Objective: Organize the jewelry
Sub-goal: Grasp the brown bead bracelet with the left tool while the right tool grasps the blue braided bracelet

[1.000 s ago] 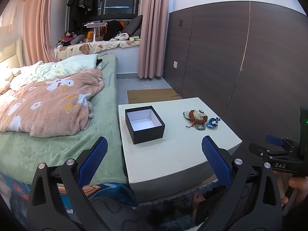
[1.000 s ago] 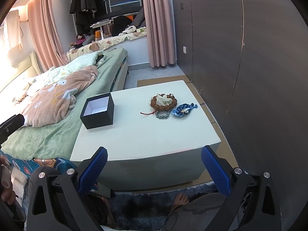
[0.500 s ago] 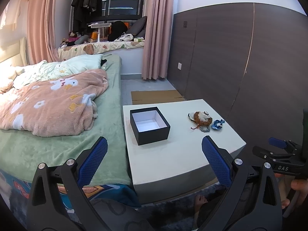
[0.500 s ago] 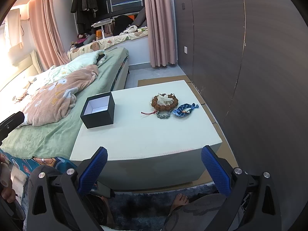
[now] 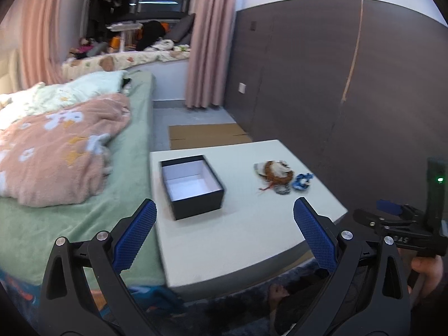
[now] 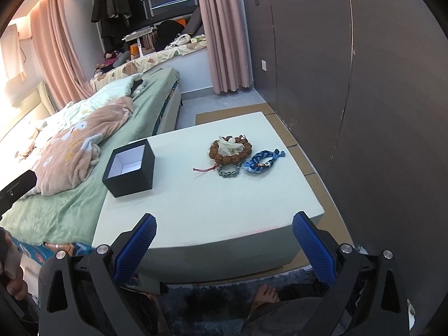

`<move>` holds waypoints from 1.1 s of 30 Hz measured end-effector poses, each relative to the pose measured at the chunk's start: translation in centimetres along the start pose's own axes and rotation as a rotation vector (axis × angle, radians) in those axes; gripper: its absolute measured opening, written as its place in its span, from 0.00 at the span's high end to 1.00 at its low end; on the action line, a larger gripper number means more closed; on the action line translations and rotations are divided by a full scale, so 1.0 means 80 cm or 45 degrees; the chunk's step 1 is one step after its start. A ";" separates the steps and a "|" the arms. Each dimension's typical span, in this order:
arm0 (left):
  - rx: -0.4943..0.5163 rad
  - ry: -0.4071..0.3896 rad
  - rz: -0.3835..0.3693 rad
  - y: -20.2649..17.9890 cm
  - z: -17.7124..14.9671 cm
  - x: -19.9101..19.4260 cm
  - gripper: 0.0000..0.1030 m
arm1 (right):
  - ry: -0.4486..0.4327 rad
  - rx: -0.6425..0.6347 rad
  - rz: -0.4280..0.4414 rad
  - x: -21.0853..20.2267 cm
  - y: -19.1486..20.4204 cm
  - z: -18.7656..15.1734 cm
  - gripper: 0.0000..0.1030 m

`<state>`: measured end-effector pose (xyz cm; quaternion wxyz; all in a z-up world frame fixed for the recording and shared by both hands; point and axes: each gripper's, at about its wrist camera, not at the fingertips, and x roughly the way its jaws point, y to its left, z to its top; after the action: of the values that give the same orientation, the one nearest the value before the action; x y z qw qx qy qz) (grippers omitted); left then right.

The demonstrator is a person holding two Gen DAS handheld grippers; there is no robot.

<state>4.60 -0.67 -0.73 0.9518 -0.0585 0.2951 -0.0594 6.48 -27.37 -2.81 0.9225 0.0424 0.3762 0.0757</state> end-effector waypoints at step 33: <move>-0.133 0.417 -0.345 -0.067 0.044 0.294 0.59 | 0.278 0.449 0.240 0.238 -0.101 0.059 0.58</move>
<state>25.41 -9.14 -10.09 0.8701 -0.1365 0.4380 -0.1802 24.08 -32.16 -13.58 0.8434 0.2293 0.4757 0.0986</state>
